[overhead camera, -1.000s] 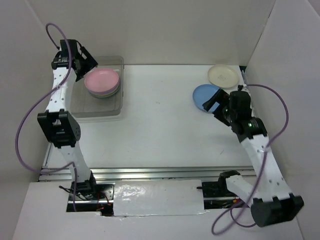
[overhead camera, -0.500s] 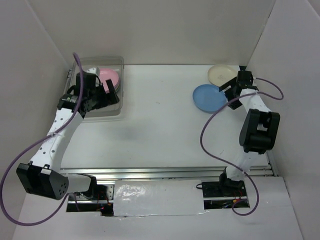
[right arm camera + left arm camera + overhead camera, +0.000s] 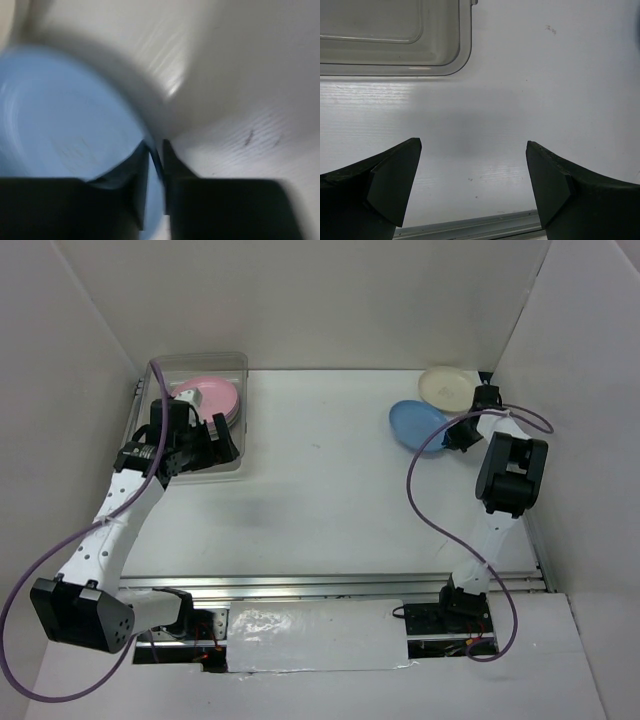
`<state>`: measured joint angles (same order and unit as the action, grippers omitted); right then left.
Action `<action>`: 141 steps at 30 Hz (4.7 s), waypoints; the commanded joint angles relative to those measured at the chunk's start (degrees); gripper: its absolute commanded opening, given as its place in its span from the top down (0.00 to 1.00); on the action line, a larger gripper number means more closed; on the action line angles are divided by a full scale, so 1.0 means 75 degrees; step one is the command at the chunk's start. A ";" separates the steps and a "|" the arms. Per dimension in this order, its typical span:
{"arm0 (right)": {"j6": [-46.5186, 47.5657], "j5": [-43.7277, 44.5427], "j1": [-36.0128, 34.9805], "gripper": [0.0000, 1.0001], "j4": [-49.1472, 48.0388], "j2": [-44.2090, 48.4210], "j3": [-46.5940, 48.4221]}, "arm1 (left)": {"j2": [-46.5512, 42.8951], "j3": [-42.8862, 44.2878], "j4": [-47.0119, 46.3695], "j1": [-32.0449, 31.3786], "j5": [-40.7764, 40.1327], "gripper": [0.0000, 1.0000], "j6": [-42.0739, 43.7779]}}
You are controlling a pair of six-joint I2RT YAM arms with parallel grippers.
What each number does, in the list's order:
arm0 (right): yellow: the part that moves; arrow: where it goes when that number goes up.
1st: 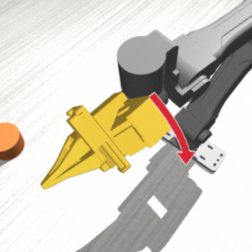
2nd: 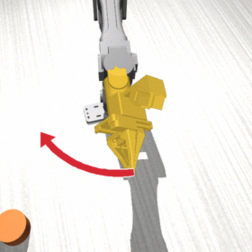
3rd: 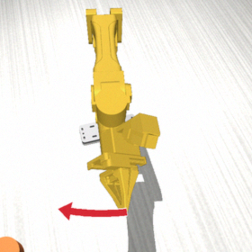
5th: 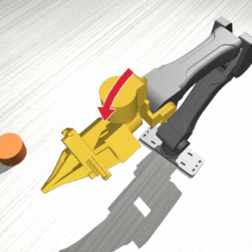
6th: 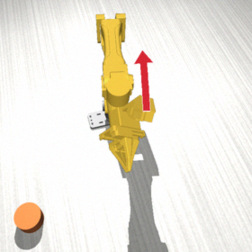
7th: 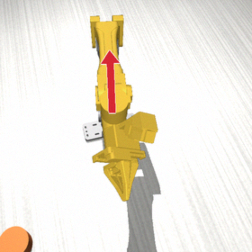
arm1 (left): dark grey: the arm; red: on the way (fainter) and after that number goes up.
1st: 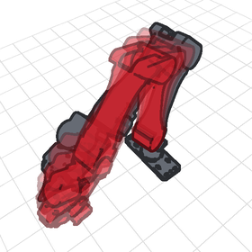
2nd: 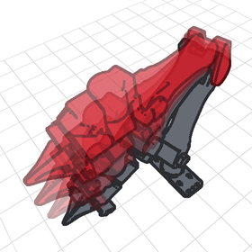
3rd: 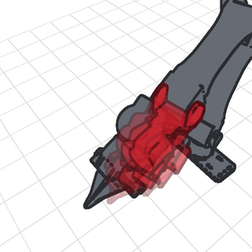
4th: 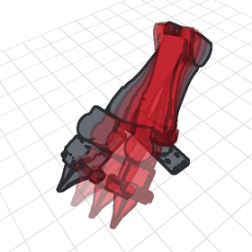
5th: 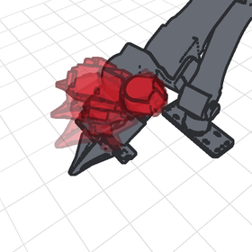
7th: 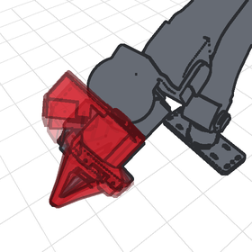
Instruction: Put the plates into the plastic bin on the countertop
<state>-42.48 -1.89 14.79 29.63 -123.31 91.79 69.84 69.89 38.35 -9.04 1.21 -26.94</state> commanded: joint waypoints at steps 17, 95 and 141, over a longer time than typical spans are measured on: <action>0.0472 0.2104 -0.4349 1.00 0.0667 0.4768 -0.1832 | 0.2836 0.1544 -0.1962 -0.1420 0.2464 0.01 -0.1283; -0.2469 0.1318 -0.0120 0.00 -0.1116 0.0673 0.0833 | 0.2243 0.2143 0.0910 -0.0258 0.0249 0.01 -0.0052; -0.3536 0.0675 0.0080 1.00 0.0562 -0.2545 0.3899 | 0.0344 0.0268 -0.0273 0.0478 0.1314 0.01 0.0135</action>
<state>-69.21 3.38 14.96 33.19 -143.74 123.20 75.07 72.55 38.79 -7.35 9.17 -25.71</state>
